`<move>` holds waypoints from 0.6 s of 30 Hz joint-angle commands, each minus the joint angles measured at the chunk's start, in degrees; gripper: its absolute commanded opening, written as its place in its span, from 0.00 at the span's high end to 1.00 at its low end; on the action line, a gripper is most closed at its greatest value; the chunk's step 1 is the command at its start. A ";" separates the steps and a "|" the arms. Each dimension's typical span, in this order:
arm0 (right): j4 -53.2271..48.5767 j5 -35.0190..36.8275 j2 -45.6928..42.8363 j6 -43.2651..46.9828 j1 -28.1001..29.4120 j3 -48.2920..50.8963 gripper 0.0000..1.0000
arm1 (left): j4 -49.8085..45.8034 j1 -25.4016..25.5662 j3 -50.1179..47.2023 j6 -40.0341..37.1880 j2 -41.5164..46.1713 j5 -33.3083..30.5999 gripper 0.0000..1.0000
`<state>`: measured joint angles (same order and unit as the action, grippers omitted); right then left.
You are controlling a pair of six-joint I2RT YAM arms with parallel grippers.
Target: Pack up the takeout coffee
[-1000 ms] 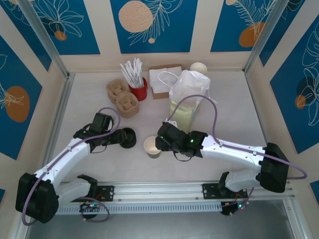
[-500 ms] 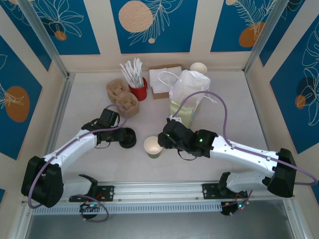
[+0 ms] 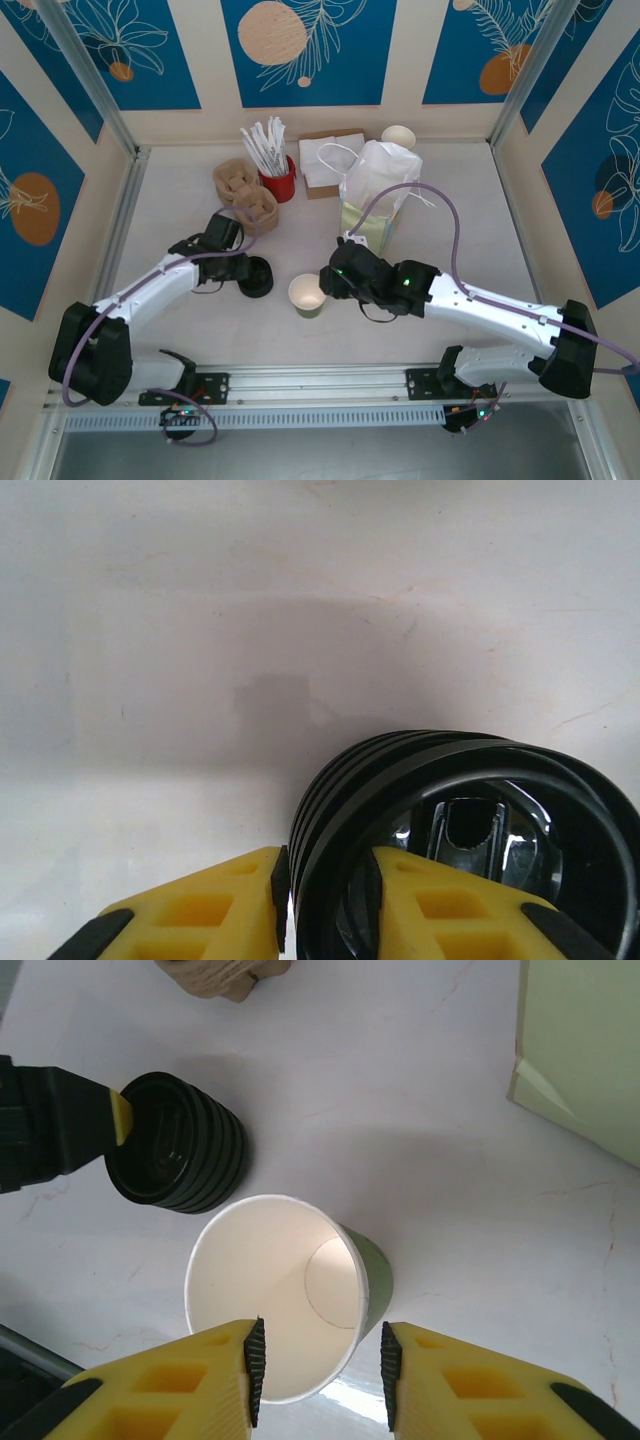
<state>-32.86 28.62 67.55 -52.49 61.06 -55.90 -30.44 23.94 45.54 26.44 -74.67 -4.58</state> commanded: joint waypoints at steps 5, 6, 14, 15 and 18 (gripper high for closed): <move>-1.23 2.23 -1.23 0.13 -0.28 -0.71 0.61 | 0.33 1.41 1.13 -0.92 -0.78 -1.38 0.78; -1.37 2.16 -1.37 0.12 -0.32 -0.75 0.62 | 0.38 1.52 1.17 -0.93 -0.84 -1.41 0.80; -2.29 2.04 -1.61 0.01 -0.45 -2.14 0.62 | -0.75 2.24 2.57 -1.20 -0.97 -1.66 0.85; -2.30 1.54 -1.78 -0.01 -0.58 -2.30 0.62 | -1.21 2.41 2.94 -1.19 -0.74 -1.82 0.85; -2.03 -0.05 -2.22 -0.20 -0.96 -2.97 0.62 | -3.13 3.10 4.29 -1.22 0.33 -2.48 0.85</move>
<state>-34.37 28.53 66.89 -52.49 60.53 -56.27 -31.29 26.06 47.27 26.39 -75.46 -5.69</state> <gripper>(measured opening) 0.383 0.152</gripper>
